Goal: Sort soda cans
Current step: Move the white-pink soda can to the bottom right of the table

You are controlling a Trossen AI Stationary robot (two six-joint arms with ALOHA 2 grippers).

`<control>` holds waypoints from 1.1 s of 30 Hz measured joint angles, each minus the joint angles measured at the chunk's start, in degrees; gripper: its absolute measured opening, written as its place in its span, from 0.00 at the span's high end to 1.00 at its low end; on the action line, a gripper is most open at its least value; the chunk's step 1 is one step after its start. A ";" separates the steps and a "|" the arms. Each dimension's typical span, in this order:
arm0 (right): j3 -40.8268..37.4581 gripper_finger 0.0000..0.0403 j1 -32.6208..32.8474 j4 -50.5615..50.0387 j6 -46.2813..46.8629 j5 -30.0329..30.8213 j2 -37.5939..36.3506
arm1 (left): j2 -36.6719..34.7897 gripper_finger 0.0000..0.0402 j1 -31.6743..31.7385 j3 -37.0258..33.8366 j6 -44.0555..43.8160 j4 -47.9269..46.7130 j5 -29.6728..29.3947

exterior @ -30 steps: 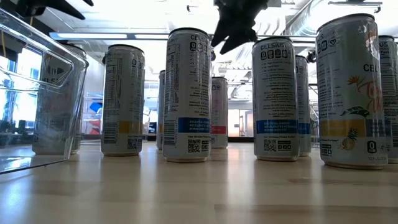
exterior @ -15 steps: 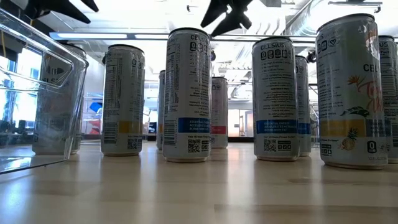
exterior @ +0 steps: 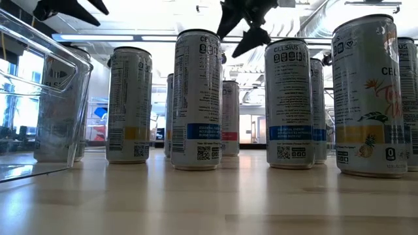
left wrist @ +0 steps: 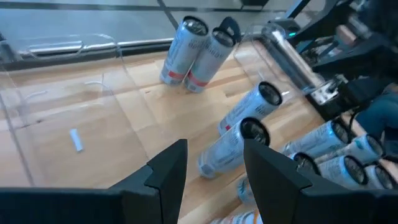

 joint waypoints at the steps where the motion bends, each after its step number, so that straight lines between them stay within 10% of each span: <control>1: -0.04 0.09 0.00 -0.02 1.50 0.50 0.03 | 0.00 0.62 0.55 -0.02 1.21 1.35 -0.08; 14: -6.06 0.08 0.00 -2.12 2.25 1.00 0.28 | 0.04 0.62 8.32 -0.02 21.85 21.14 1.74; 33: -14.64 0.08 0.16 12.97 1.84 -2.38 1.18 | 0.25 0.62 14.42 -0.02 24.53 25.28 6.70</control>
